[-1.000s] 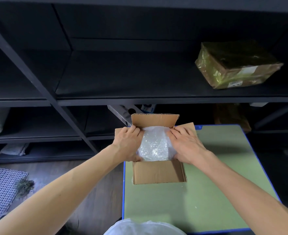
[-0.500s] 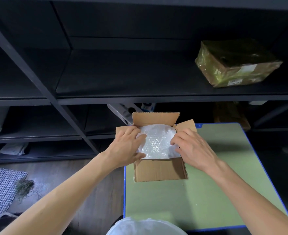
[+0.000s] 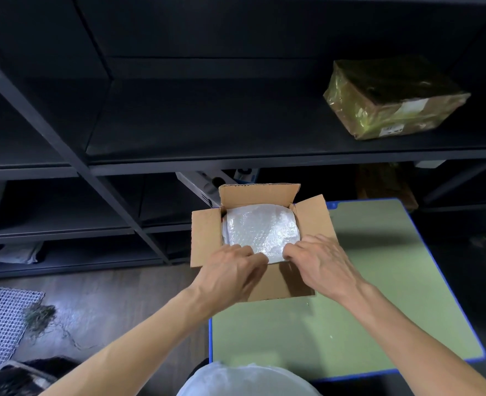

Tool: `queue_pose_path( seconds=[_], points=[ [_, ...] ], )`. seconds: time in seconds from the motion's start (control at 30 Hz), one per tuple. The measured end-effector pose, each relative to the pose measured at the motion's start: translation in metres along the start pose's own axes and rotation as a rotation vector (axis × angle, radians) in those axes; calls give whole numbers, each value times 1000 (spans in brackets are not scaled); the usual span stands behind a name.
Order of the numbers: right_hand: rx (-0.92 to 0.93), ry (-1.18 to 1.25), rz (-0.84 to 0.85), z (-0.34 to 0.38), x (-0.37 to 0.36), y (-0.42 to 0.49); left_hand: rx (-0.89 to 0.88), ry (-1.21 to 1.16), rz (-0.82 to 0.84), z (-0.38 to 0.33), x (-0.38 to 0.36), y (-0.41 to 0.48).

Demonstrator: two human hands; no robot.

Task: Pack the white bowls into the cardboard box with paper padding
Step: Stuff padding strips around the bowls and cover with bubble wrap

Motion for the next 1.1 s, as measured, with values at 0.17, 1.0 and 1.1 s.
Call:
queue_pose_path(
  seconds=[0.17,1.0,1.1],
  points=[
    [43,16,19,1,-1,0,5,-50,34,5,1,-3],
    [37,-17,158,14,-13,5,31,99,129,19,-1,5],
    [41,-59,91,19,-8,8,56,91,-11,27,14,15]
  ],
)
Point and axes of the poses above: each hand's wrist, its own y-axis towards the middle knuckle, its own x-axis out of the back of the hand, z = x × y, the point moved 10 cm from there along y, towards the middle knuckle, and after that the axes turned 11 degrees about -x, right-handed, at the moved point
